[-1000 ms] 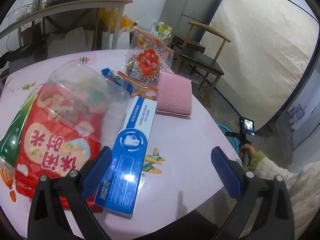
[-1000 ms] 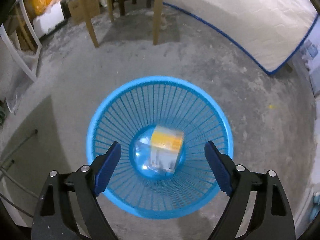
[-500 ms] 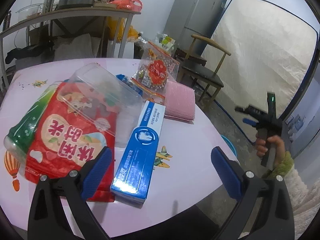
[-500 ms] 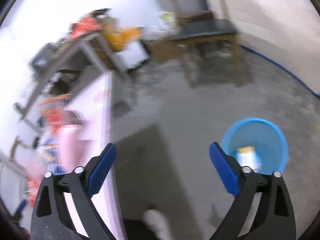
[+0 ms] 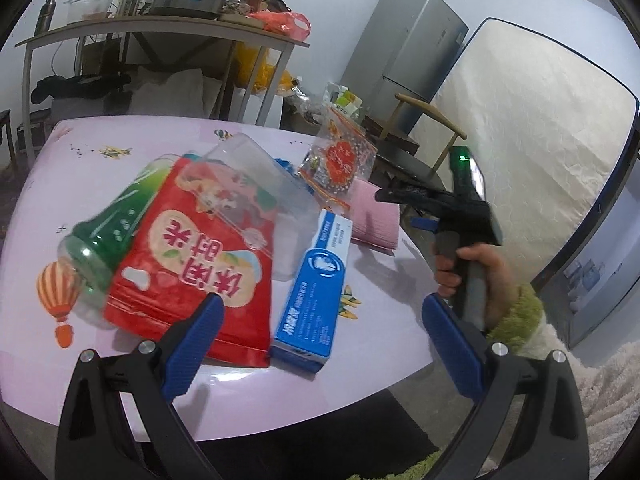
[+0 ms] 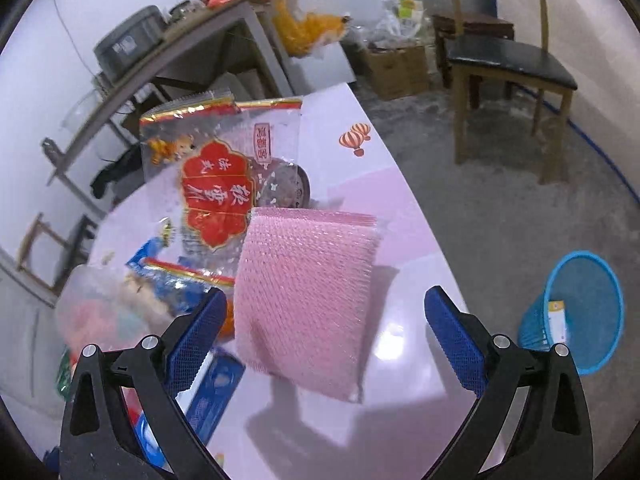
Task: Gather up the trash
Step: 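Grasp the pink scrubbing sponge on the table with the right tool, then grasp the red candy bag with the left tool while the right tool holds the sponge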
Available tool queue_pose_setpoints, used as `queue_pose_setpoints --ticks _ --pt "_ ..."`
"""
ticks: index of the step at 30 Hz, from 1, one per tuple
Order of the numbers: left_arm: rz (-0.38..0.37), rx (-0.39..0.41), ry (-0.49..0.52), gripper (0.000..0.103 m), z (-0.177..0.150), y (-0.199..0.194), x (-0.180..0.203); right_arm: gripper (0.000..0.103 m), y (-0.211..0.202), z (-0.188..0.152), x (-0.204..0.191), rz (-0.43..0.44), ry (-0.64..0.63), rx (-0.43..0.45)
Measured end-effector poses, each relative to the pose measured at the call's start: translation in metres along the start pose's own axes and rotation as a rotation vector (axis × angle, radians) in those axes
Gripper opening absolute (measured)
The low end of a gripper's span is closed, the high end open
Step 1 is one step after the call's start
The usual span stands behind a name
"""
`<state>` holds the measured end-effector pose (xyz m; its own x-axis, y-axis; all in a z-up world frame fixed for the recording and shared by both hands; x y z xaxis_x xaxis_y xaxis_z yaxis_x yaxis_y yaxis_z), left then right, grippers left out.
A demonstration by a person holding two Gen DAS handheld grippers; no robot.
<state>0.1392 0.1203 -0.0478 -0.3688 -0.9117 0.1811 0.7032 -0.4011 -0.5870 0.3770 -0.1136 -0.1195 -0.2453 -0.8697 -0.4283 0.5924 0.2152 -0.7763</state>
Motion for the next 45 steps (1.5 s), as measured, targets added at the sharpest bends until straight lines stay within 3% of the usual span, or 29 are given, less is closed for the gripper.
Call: queue_pose_setpoints --ticks 11,17,27,33,41,45 --pt "0.019 0.031 0.003 0.097 0.021 -0.018 -0.026 0.094 0.016 0.003 0.004 -0.083 0.061 0.008" --pt "0.017 0.028 0.016 0.097 0.038 -0.013 -0.029 0.077 0.018 -0.001 0.005 -0.068 0.057 -0.012" --pt "0.03 0.053 0.138 0.097 0.111 0.006 -0.024 0.072 0.001 -0.013 0.021 -0.004 0.073 -0.05" --pt "-0.014 0.0 0.195 0.097 0.163 0.056 -0.015 0.071 -0.006 -0.024 0.029 0.01 0.045 -0.079" --pt "-0.11 -0.178 0.188 0.092 0.204 0.157 -0.008 0.071 -0.013 -0.033 0.034 0.051 0.011 -0.086" --pt "-0.139 -0.291 0.27 0.092 0.208 0.214 -0.005 0.07 -0.01 -0.035 0.034 0.075 0.012 -0.104"
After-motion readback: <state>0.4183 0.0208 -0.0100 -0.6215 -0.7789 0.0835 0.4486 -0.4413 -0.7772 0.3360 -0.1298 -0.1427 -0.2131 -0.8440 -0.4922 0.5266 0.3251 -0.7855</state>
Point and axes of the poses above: each gripper's, at about its wrist camera, not at the fingertips, and y roughly the way its jaws point, x to its right, z to its top, the point moved 10 cm from there along y, roughly the way its jaws point, and after that the axes turned 15 degrees about y, right-handed, at the moved point
